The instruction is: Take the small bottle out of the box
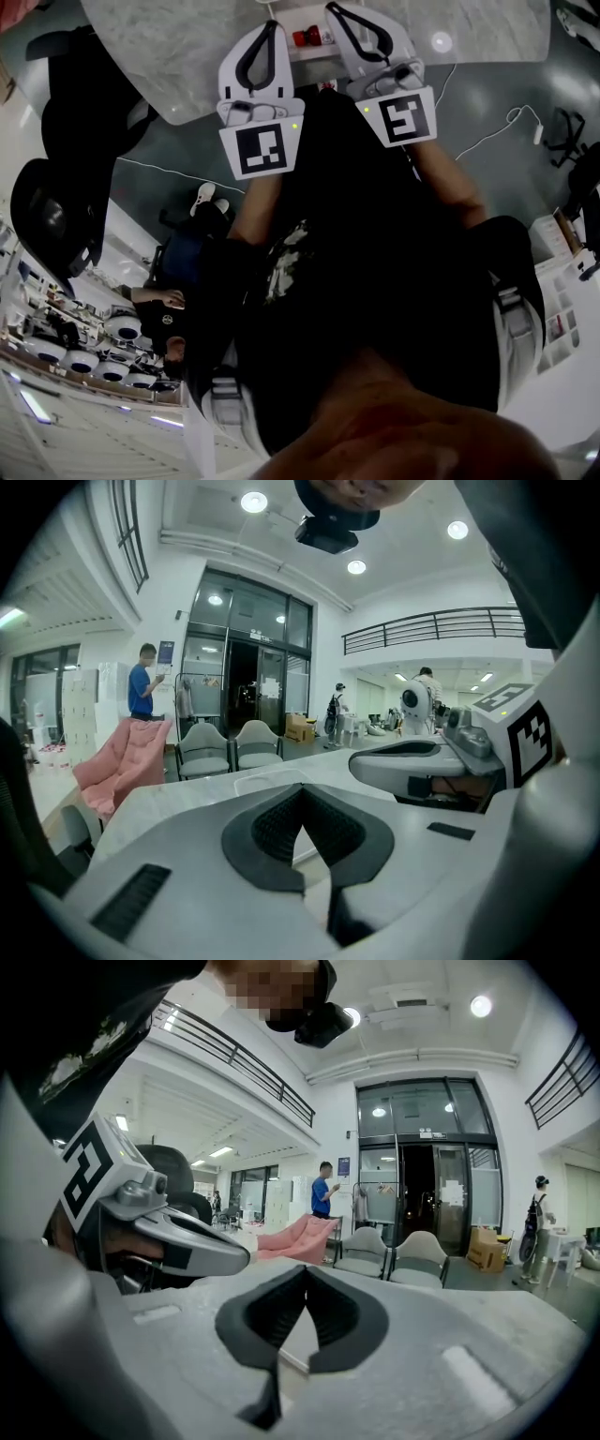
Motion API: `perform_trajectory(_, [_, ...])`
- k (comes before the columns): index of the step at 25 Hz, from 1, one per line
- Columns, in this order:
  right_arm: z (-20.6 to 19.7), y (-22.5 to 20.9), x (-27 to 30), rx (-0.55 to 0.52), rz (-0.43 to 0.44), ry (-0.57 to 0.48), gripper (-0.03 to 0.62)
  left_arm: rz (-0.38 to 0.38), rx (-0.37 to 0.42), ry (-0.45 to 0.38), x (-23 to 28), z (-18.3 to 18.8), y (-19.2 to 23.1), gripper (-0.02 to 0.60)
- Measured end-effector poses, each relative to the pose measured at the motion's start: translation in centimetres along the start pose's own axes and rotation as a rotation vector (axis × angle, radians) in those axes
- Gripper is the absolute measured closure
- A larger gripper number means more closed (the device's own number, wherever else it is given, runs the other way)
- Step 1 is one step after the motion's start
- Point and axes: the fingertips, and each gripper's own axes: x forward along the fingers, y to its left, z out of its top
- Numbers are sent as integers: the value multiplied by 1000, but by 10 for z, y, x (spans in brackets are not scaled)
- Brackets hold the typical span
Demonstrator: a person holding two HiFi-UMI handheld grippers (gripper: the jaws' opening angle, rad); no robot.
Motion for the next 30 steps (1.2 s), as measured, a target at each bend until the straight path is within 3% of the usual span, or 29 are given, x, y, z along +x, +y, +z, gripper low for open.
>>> perform_trajectory(5, [4,-9,21,1,-21,21,597,-32,-18,12,19,5,16,574])
perform_trajectory(14, [-8,-36,23,34,-49,72,597,-84,9,42,51,9,6,574])
perform_trajectory(30, [-50,-29,31,51,108,118,597,13,-45,132,60,-31,2,574])
